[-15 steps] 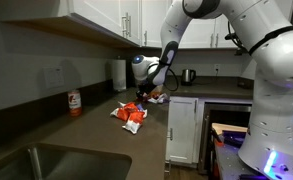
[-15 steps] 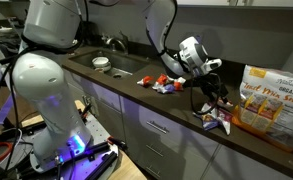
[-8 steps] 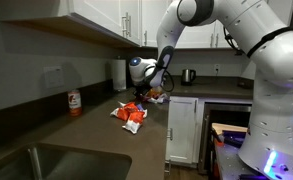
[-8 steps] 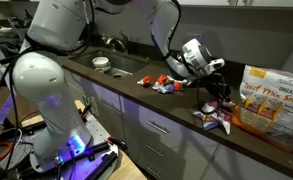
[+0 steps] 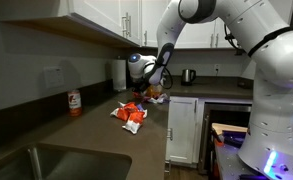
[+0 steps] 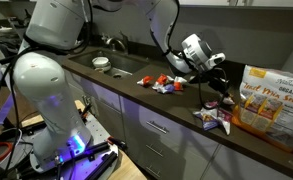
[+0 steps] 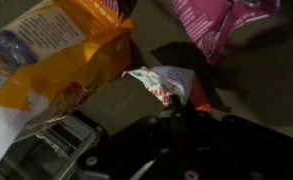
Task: Move one of the purple packets from the pile on the right to the pile on the left
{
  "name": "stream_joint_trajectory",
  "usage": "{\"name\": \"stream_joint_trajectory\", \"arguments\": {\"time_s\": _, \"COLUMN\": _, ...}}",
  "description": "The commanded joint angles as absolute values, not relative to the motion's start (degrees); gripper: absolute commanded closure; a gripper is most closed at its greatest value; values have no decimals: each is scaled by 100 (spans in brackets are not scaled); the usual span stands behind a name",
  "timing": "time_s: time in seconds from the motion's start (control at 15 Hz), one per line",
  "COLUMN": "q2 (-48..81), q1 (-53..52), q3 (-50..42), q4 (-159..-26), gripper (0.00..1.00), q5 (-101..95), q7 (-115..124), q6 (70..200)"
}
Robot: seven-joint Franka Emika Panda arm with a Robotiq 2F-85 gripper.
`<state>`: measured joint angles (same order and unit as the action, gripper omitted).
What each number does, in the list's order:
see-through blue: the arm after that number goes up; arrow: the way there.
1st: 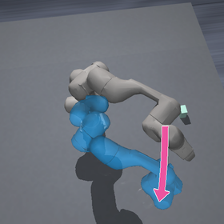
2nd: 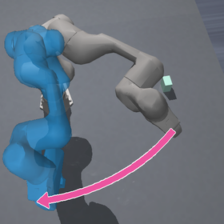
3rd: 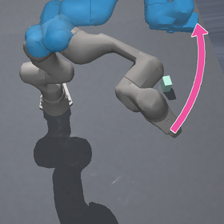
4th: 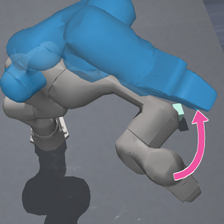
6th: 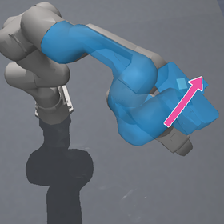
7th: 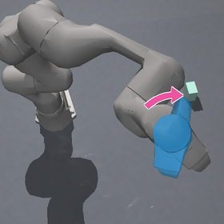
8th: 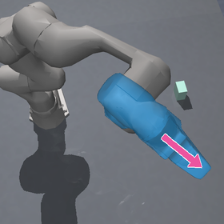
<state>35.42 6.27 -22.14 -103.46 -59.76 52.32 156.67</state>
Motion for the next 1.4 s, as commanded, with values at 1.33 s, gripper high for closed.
{"name": "stream_joint_trajectory", "arguments": {"time_s": 1.33, "q2": -1204, "q1": -24, "q3": -1027, "q4": -14646, "gripper": 100, "q5": -1650, "q7": 1299, "q6": 15938}}
